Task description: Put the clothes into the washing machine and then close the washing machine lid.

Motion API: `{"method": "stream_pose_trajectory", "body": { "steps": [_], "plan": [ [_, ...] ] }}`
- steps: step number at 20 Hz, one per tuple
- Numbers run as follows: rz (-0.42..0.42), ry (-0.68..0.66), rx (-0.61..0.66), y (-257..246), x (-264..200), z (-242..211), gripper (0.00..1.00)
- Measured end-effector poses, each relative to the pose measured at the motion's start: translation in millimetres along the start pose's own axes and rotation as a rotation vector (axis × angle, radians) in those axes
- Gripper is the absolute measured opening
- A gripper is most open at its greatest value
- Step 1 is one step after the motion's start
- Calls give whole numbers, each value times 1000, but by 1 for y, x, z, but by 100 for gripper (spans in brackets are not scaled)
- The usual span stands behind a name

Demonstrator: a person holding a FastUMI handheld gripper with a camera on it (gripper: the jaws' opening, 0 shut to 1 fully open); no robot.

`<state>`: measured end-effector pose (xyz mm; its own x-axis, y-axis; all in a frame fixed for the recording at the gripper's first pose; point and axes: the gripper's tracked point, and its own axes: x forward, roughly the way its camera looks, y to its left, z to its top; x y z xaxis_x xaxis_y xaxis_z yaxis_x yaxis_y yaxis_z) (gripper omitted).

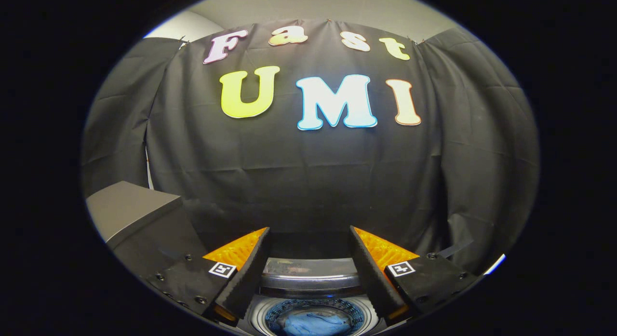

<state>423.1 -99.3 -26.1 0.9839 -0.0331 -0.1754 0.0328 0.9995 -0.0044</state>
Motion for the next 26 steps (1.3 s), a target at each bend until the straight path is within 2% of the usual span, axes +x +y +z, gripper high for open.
{"method": "stream_pose_trajectory", "body": {
  "steps": [8, 19, 26],
  "plan": [
    [12, 36, -5, 1, -23, -22, 98],
    [21, 165, 9, 6, -42, -89, 98],
    [39, 150, 14, 17, -60, -79, 98]
  ]
}}
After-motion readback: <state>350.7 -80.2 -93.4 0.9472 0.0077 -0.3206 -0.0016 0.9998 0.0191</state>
